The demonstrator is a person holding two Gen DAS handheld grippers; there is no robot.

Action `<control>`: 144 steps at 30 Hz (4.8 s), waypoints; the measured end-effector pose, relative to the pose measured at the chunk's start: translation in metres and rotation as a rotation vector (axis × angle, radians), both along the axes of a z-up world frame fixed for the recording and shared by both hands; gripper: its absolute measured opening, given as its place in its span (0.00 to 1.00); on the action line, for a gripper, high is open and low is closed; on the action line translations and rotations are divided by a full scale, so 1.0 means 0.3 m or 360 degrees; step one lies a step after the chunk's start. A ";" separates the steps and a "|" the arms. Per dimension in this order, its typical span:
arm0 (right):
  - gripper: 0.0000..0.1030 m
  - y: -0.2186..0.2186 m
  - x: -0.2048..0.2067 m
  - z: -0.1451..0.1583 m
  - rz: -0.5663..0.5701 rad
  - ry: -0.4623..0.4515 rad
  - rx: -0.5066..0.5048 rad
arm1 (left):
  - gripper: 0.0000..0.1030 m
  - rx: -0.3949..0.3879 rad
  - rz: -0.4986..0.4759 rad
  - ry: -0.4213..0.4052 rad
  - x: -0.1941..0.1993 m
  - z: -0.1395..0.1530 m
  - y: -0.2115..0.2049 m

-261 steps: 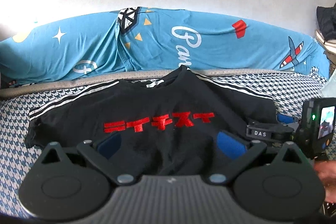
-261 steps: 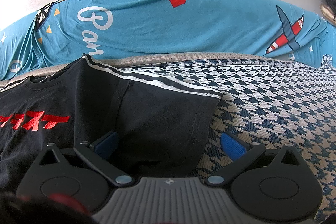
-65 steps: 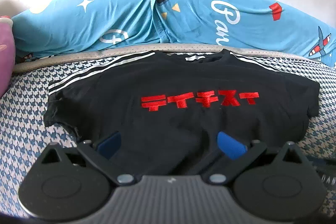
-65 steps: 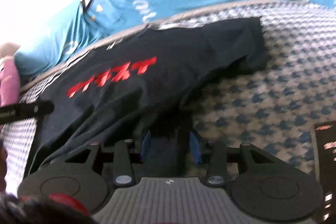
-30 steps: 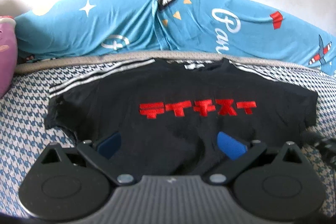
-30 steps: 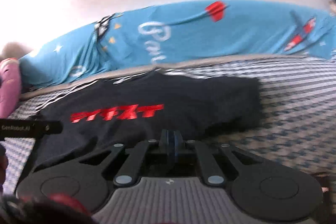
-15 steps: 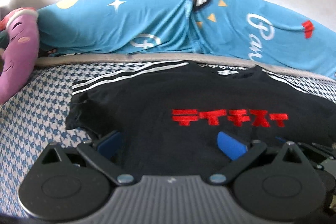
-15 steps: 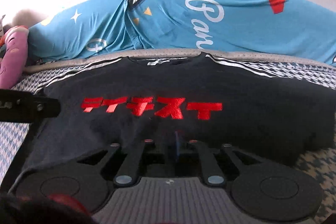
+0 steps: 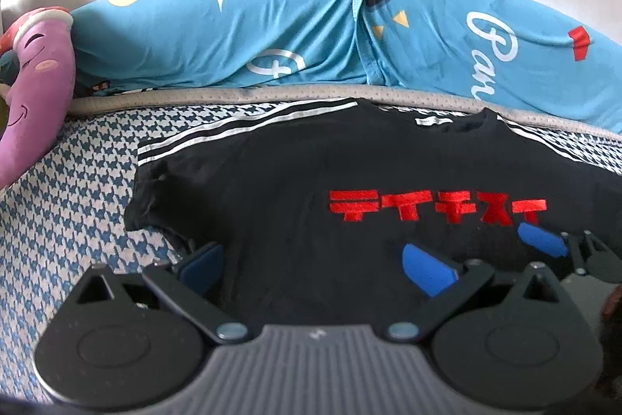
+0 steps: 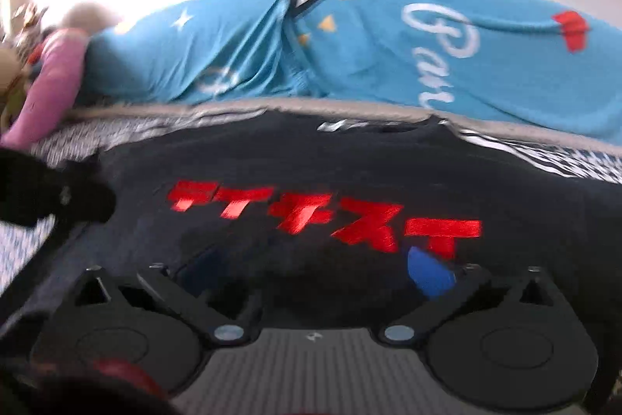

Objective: Fold clothes

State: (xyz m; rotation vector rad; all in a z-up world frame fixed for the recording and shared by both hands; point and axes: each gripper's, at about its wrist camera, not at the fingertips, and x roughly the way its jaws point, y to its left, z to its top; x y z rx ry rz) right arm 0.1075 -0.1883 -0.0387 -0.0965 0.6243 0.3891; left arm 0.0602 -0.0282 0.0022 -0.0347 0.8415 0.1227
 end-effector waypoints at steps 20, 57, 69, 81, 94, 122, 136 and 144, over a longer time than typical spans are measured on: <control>1.00 0.044 -0.009 -0.006 -0.0003 -0.0028 -0.0160 | 0.99 0.0013 0.0042 -0.0035 -0.016 0.022 0.047; 1.00 0.057 -0.015 -0.006 -0.0008 -0.0027 -0.0173 | 0.99 -0.0006 0.0047 -0.0083 -0.019 0.049 0.007; 1.00 0.055 -0.015 -0.008 -0.0007 -0.0028 -0.0177 | 1.00 -0.0021 0.0009 -0.0088 -0.048 0.062 0.017; 1.00 0.046 -0.025 0.021 0.0019 0.0050 -0.0198 | 1.00 -0.0005 -0.0029 -0.0026 -0.051 0.036 -0.002; 0.86 -0.327 -0.020 0.161 -0.0283 0.0065 0.0017 | 1.00 -0.0015 0.0131 -0.0027 -0.010 0.051 0.144; 0.79 -0.679 0.175 0.191 -0.0804 -0.0035 0.0372 | 1.00 -0.0066 0.0127 0.0031 0.019 -0.025 0.166; 0.63 -0.576 0.321 0.088 -0.0550 0.0035 0.0138 | 1.00 -0.0036 0.0060 0.0077 0.039 -0.070 0.110; 0.30 -0.567 0.355 0.077 -0.0474 0.0036 0.0141 | 1.00 -0.0028 0.0046 0.0099 0.053 -0.092 0.091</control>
